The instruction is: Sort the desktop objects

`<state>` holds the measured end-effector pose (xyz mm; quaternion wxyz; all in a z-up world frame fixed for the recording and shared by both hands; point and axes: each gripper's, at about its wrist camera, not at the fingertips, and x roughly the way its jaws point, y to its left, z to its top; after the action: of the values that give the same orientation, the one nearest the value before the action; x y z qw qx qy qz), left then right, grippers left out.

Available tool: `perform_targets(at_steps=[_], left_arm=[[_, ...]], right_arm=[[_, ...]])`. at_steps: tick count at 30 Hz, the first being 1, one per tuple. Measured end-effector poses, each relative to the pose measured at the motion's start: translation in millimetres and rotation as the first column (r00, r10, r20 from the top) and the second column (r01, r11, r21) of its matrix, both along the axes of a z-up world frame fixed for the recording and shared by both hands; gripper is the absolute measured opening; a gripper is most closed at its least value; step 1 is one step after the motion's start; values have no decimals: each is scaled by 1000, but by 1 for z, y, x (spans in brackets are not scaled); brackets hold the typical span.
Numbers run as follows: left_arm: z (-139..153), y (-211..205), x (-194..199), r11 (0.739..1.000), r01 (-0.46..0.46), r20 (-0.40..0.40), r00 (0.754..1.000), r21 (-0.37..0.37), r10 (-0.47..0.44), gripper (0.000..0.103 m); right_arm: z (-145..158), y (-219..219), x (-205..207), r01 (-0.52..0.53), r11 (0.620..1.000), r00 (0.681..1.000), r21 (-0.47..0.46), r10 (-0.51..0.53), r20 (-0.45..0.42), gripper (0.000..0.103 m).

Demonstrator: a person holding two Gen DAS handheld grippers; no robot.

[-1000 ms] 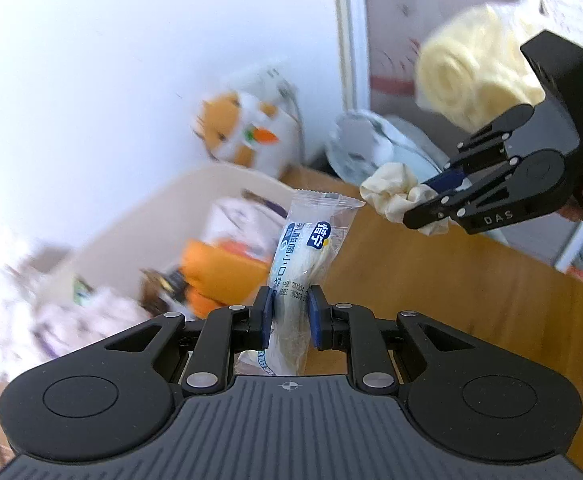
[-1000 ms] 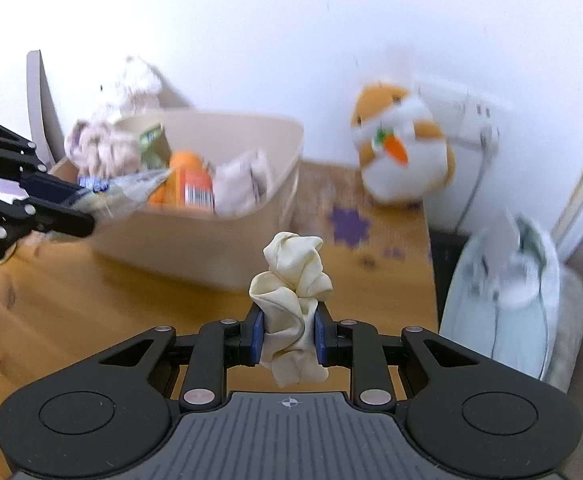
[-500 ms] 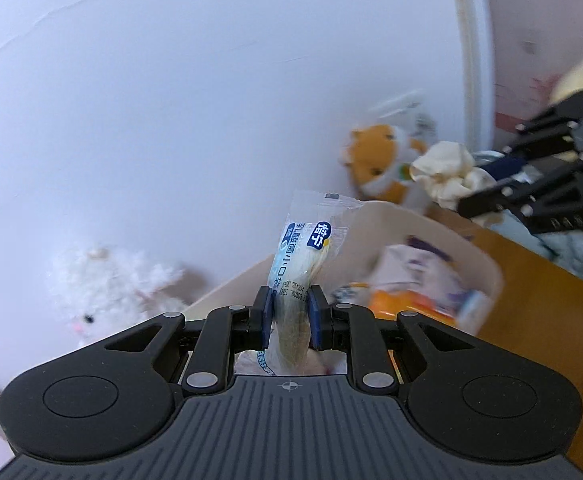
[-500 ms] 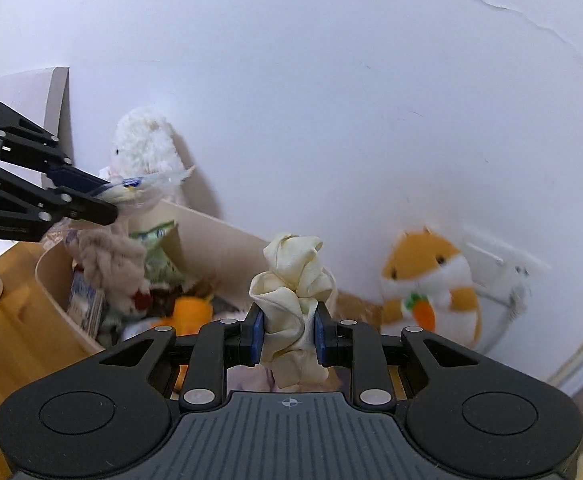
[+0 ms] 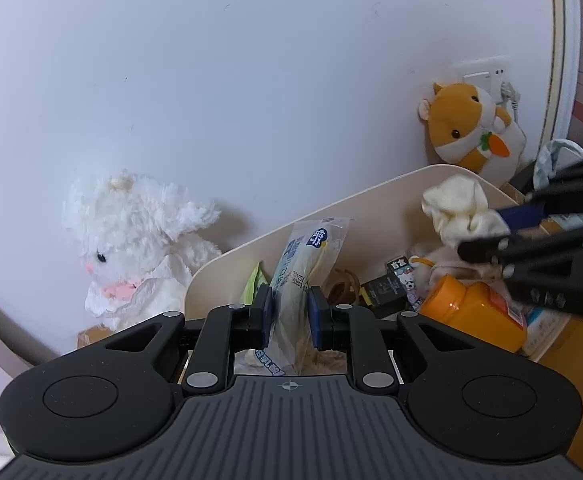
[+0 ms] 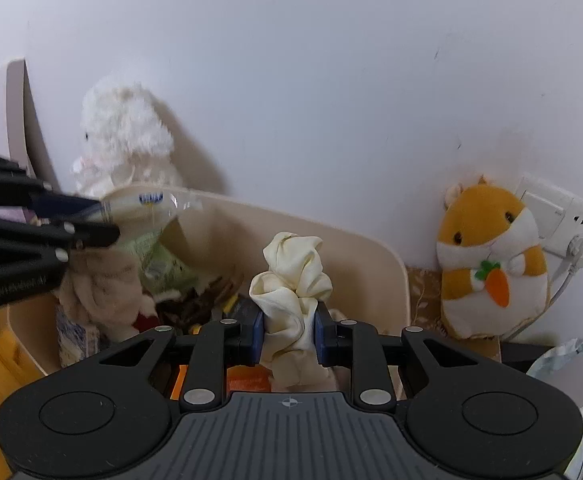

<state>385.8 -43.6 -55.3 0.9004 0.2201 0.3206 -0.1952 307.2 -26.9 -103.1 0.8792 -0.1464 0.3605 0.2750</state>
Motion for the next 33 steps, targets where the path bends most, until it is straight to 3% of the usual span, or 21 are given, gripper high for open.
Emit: perform_targets(at_steps=[4, 7, 9, 12, 13, 14, 20, 27, 33], left_arm=[[0, 3, 3, 1000, -24, -33, 999, -20, 23, 19], [0, 3, 5, 999, -26, -54, 998, -31, 25, 20], [1, 5, 6, 997, -27, -76, 997, -68, 22, 23], [6, 6, 0, 995, -9, -41, 999, -97, 5, 55], [8, 5, -3, 996, -7, -16, 1000, -86, 5, 70], [9, 4, -6, 997, -3, 5, 1000, -75, 3, 76], [20, 4, -20, 998, -6, 32, 999, -57, 8, 80], [25, 6, -39, 998, -38, 17, 999, -45, 39, 81], [35, 9, -53, 992, -112, 4, 994, -55, 112, 82]], right_arm=[[-7, 4, 2, -2, 1000, 1000, -17, 1, -30, 24], [-6, 4, 1, 0, 1000, 1000, -28, 0, -19, 48], [-4, 3, -1, 1, 999, 1000, -32, -1, -7, 54], [2, 0, -6, -6, 1000, 1000, -28, 6, -3, 62], [4, -1, -8, -6, 1000, 1000, -27, 6, 1, 67], [6, -3, -10, -5, 1000, 1000, -25, 5, 6, 73], [26, -18, -24, 37, 999, 999, 35, -37, -11, 93], [43, -29, -43, 25, 998, 1000, 56, -26, 10, 100], [48, -39, -48, 26, 997, 999, 68, -24, -36, 103]])
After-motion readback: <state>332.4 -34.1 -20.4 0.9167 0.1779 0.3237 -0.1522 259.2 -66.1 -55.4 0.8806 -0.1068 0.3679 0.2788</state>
